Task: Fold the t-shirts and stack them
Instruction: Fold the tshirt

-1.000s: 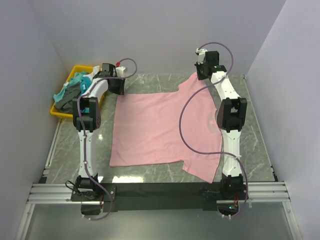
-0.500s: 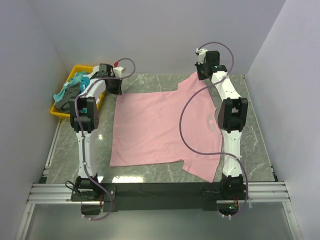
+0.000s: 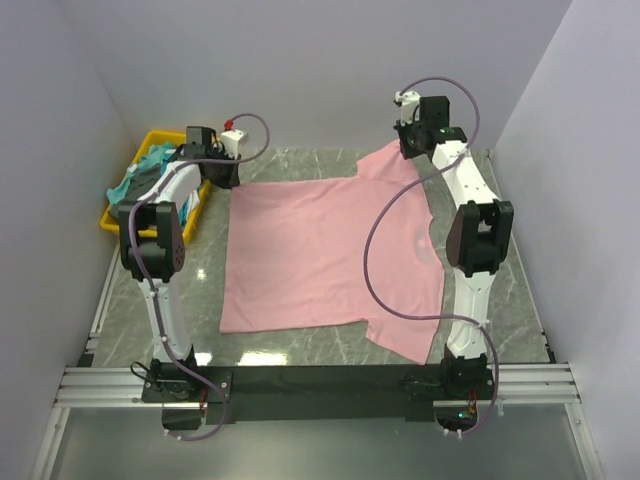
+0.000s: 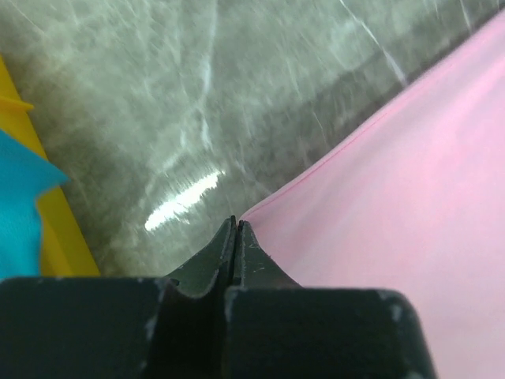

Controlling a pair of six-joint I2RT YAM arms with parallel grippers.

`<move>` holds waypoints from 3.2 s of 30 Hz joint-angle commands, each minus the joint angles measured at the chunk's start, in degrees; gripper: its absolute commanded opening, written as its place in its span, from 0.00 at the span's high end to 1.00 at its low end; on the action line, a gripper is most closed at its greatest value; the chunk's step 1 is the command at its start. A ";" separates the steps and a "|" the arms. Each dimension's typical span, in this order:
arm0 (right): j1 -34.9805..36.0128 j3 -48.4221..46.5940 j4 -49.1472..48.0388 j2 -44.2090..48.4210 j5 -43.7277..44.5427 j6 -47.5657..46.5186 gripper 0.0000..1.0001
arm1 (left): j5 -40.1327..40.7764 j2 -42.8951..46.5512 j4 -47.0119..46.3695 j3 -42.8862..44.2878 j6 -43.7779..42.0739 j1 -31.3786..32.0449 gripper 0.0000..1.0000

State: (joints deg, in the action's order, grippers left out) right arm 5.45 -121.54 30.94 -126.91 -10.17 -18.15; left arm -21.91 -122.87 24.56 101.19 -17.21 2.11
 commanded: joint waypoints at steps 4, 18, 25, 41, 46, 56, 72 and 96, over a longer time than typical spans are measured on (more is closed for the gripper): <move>-0.71 7.00 0.53 7.73 -2.22 -3.29 1.00 | -2.08 8.87 -2.40 -8.36 -5.63 -0.18 1.00; -1.94 22.29 2.37 15.37 -7.14 -8.56 1.00 | -0.86 18.71 -3.37 -25.50 -12.49 -0.26 0.99; -2.03 29.59 3.16 17.40 -8.28 -10.67 1.00 | 0.90 18.37 -4.17 -29.90 -13.55 -0.18 0.99; -2.02 30.13 5.88 15.11 -7.40 -11.55 1.00 | 2.66 16.17 -1.89 -27.98 -13.46 -0.18 0.99; -1.94 30.30 7.29 17.40 -7.67 -12.87 1.00 | 1.88 18.28 -0.83 -28.50 -13.81 -0.18 0.99; -1.85 34.25 8.09 18.89 -8.28 -13.93 1.00 | 2.31 20.21 0.23 -31.14 -15.83 -0.18 0.99; -0.35 38.03 8.97 17.66 -5.56 -19.02 1.00 | 4.86 16.78 0.93 -32.10 -17.06 -0.18 0.84; 0.44 42.16 8.97 22.76 -5.47 -20.17 1.00 | 2.92 22.24 2.25 -34.30 -17.24 -0.18 0.99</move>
State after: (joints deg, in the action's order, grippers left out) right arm 5.56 -79.66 39.24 -106.94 -15.68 -37.17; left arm -18.24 -102.80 26.30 68.34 -33.41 2.11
